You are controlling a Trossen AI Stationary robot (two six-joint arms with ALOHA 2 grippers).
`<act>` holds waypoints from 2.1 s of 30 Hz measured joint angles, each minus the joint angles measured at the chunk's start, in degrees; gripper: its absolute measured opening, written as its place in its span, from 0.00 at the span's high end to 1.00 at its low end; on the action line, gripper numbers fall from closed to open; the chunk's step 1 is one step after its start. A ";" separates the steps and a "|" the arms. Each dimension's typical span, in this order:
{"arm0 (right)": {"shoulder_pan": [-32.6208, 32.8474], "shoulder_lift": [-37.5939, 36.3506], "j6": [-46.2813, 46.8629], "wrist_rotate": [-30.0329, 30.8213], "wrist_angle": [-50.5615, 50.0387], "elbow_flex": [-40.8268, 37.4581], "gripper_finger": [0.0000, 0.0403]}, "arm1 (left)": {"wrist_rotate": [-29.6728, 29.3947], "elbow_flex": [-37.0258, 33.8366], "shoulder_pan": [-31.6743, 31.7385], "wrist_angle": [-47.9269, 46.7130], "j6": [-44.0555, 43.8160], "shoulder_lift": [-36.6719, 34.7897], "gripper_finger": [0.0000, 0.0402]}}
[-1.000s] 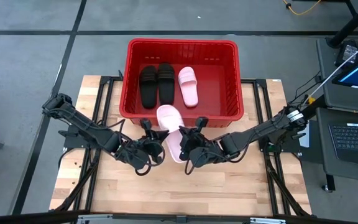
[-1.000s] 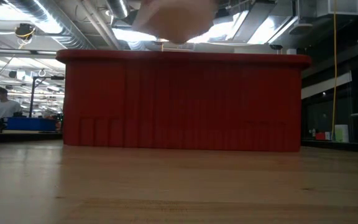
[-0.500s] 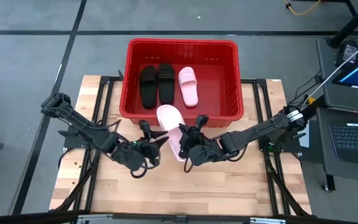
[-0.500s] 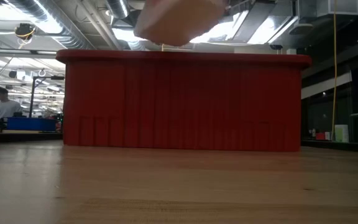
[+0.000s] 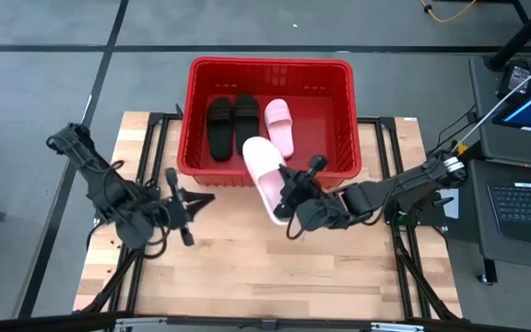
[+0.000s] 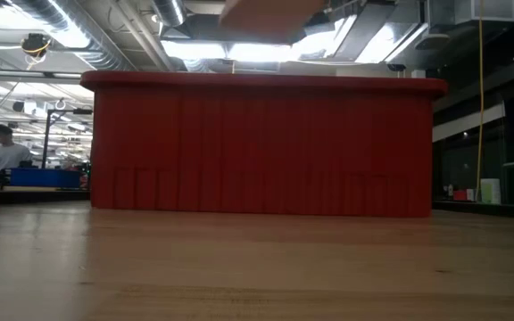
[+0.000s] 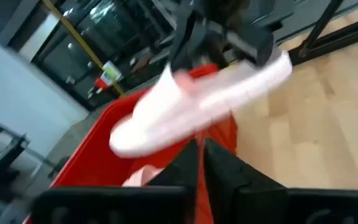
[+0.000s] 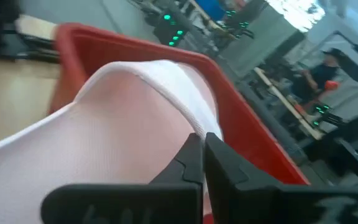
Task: Pick and place slides into bin
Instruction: Put the pink slipper into the red bin
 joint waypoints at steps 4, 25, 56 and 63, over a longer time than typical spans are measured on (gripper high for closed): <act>-2.18 -2.50 0.42 0.62 -4.25 0.00 0.99 | -0.12 -0.93 0.03 -6.34 -6.97 -3.08 0.99; -18.46 -8.07 1.65 -6.97 -16.28 0.07 0.99 | 4.68 -11.84 5.70 -10.28 -10.02 -15.70 0.99; -33.73 -8.31 2.11 -17.60 -27.82 0.02 0.99 | 6.47 -13.62 5.72 -10.69 -13.53 -16.68 0.99; -37.86 -8.31 2.08 -19.21 -26.03 -4.99 0.99 | 6.47 -13.64 5.72 -11.06 -13.51 -16.68 0.99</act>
